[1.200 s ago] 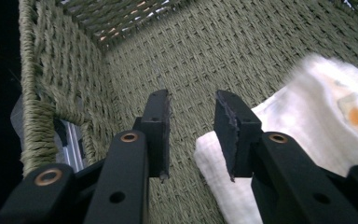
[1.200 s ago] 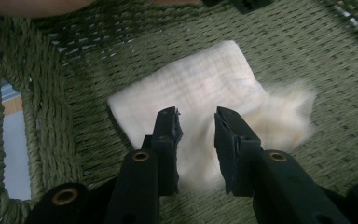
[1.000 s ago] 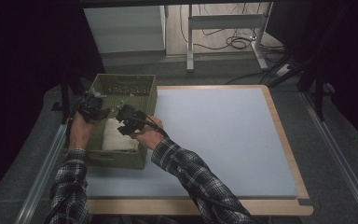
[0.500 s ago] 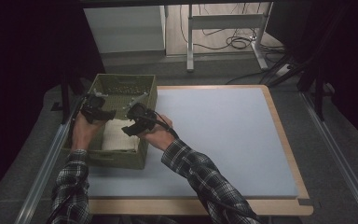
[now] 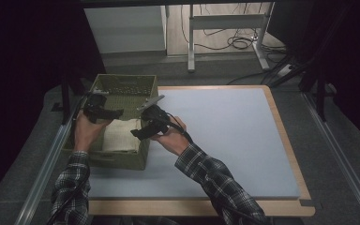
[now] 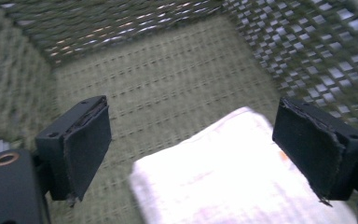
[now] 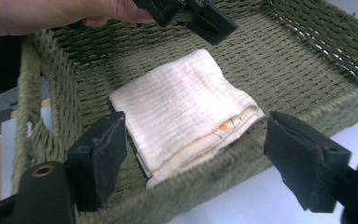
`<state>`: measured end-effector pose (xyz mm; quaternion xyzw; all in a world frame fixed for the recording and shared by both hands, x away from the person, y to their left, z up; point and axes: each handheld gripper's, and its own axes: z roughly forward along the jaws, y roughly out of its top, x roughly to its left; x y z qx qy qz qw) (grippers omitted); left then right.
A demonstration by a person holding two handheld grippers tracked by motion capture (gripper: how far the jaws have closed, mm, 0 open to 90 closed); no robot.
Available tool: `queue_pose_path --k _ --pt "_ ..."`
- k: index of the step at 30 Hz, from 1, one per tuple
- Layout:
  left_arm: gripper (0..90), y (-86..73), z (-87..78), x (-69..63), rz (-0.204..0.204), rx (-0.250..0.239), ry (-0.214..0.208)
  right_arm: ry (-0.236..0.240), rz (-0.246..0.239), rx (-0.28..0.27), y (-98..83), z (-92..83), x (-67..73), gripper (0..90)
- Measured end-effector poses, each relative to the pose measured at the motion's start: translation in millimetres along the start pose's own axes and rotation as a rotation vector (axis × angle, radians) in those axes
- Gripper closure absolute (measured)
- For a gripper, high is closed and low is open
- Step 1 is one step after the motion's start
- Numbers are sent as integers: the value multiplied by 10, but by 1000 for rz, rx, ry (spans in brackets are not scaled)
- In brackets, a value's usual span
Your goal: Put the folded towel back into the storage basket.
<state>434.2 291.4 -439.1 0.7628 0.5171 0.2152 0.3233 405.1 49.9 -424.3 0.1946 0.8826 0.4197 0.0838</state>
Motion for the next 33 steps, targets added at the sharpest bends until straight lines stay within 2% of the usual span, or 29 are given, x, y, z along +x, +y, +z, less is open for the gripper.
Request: queue_pose_path --k 6,12,16,20,24,27,33 --pt "56 21 -17 -99 -8 -19 -80 12 1 -5 -133 -149 -36 153" --pt "39 48 -13 -242 13 -20 -96 16 -11 3 -290 -292 -76 115" --pt "32 56 -22 -315 14 -26 -105 11 0 4 -402 -381 -114 97" --pt "28 71 -31 -389 16 -25 -132 12 8 14 -540 -451 -163 83" --pt "24 92 -28 -460 32 -14 -143 7 9 30 -691 -523 -205 72" --pt "23 129 -19 -588 59 -10 -141 2 17 32 -791 -588 -232 69" --pt "23 171 11 -740 95 0 -142 -13 38 28 -985 -730 -292 68"
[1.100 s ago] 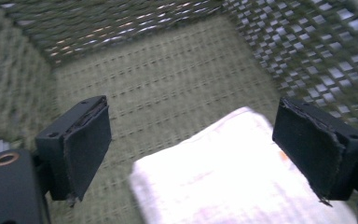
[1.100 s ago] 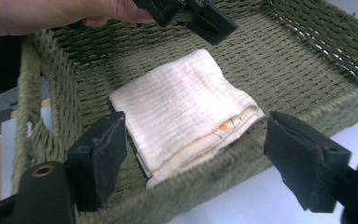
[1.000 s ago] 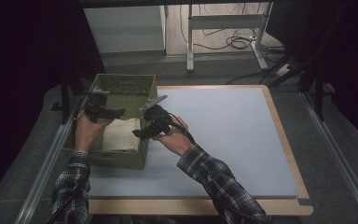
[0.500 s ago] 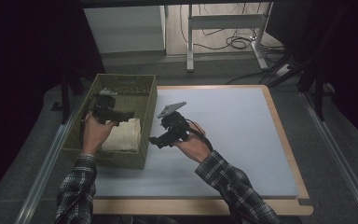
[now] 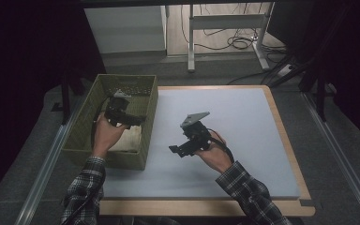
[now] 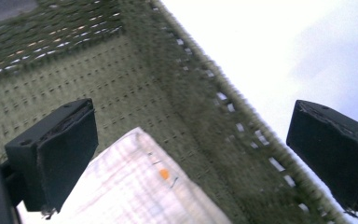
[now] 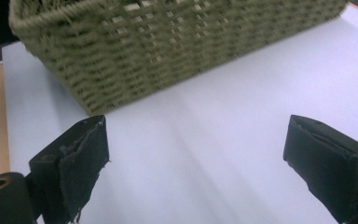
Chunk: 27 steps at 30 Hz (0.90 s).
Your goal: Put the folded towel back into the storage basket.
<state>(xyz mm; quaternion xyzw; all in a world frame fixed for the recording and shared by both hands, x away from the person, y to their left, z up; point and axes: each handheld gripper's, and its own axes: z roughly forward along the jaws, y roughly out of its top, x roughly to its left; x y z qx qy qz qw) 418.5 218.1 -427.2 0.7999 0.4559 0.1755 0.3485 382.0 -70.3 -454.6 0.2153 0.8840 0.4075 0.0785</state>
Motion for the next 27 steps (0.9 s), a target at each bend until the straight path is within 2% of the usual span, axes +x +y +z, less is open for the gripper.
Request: queue_pose_path --k 3,4,5,6,11,12,15,16,17,18,27 --pt "23 52 75 -140 30 9 -3 -13 19 1 -155 -107 -67 68" --pt "23 52 75 -140 30 9 -3 -13 19 1 -155 -107 -67 68" --pt "22 78 112 -203 44 16 -6 -22 30 -1 -231 -163 -103 68" --pt "22 78 112 -203 44 16 -6 -22 30 -1 -231 -163 -103 68" --pt "23 176 168 -390 81 19 -19 -47 62 -1 -456 -331 -224 68" --pt "22 176 168 -390 81 19 -19 -47 62 -1 -456 -331 -224 68" --pt "23 266 208 -539 98 12 -40 -65 83 -6 -599 -445 -300 69" --pt "22 266 208 -539 98 12 -40 -65 83 -6 -599 -445 -300 69" --pt "22 307 236 -617 106 9 -52 -72 97 -9 -667 -502 -329 68" --pt "21 307 236 -617 106 9 -52 -72 97 -9 -667 -502 -329 68" --pt "14 466 416 -979 129 19 -103 -108 150 -17 -983 -784 -462 68"
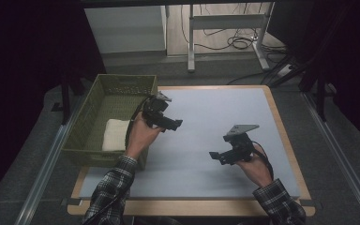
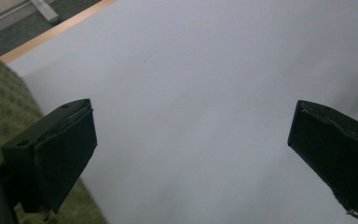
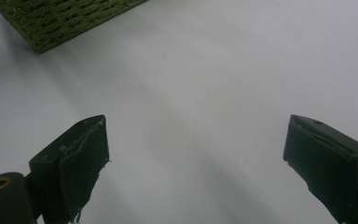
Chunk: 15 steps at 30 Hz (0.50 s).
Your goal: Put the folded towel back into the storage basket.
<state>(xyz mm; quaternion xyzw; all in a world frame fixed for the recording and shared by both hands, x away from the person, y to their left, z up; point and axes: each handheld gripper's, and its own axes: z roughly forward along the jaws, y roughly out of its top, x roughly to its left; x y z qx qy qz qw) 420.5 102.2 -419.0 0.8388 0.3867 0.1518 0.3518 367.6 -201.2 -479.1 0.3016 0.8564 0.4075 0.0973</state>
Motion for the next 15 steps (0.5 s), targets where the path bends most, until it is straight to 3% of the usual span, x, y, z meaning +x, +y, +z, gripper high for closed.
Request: queue_pose_path --k 9,15 --pt "5 50 225 -244 5 -7 -42 -34 35 -4 -229 -152 -139 68" --pt "1 -34 436 -456 27 -21 -49 -60 28 9 -395 -195 -179 65"
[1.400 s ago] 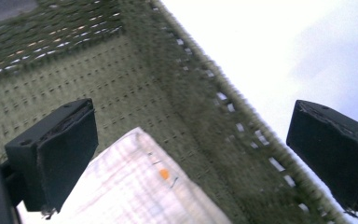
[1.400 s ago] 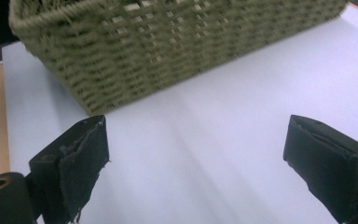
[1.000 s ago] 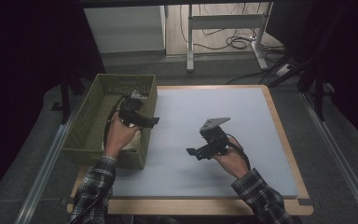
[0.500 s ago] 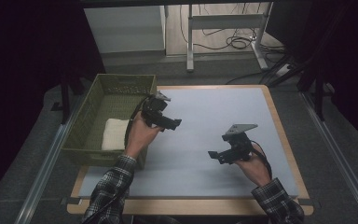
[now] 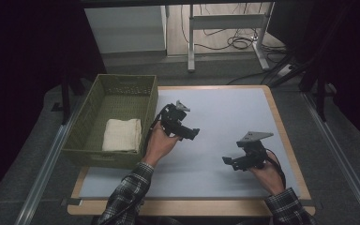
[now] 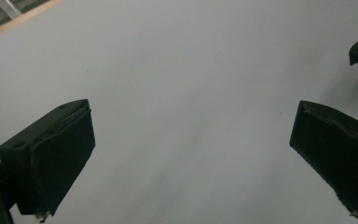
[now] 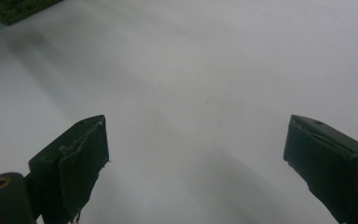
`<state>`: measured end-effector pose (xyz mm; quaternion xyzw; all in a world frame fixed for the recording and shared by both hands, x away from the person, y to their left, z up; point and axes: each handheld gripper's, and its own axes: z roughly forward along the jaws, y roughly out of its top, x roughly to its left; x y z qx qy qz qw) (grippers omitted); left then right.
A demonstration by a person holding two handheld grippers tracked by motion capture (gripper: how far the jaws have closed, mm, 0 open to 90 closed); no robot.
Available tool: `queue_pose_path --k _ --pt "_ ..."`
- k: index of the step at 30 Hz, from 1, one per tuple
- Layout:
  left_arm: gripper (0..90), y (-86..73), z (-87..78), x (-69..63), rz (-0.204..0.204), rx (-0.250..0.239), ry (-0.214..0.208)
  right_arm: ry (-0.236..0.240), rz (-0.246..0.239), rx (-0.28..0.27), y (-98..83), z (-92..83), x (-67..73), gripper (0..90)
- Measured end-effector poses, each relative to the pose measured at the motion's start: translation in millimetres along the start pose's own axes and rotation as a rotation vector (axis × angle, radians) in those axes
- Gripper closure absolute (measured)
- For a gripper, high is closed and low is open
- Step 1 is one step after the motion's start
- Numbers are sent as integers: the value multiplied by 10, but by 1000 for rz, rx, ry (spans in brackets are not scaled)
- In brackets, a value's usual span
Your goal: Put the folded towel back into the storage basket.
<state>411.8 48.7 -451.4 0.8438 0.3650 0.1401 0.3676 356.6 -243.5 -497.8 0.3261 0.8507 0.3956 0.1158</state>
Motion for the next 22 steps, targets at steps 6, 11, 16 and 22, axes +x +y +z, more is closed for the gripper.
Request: queue_pose_path --k 6,11,16,22 --pt "0 -232 234 -179 20 9 -2 -21 -5 27 -189 25 -24 63" --pt "0 -435 396 -237 27 26 8 -39 -16 58 -319 78 -37 63" --pt "0 -608 551 -239 33 67 26 -56 -36 57 -352 100 -28 61" --pt "0 -689 616 -211 -3 49 -4 -80 -63 68 -357 117 5 58"
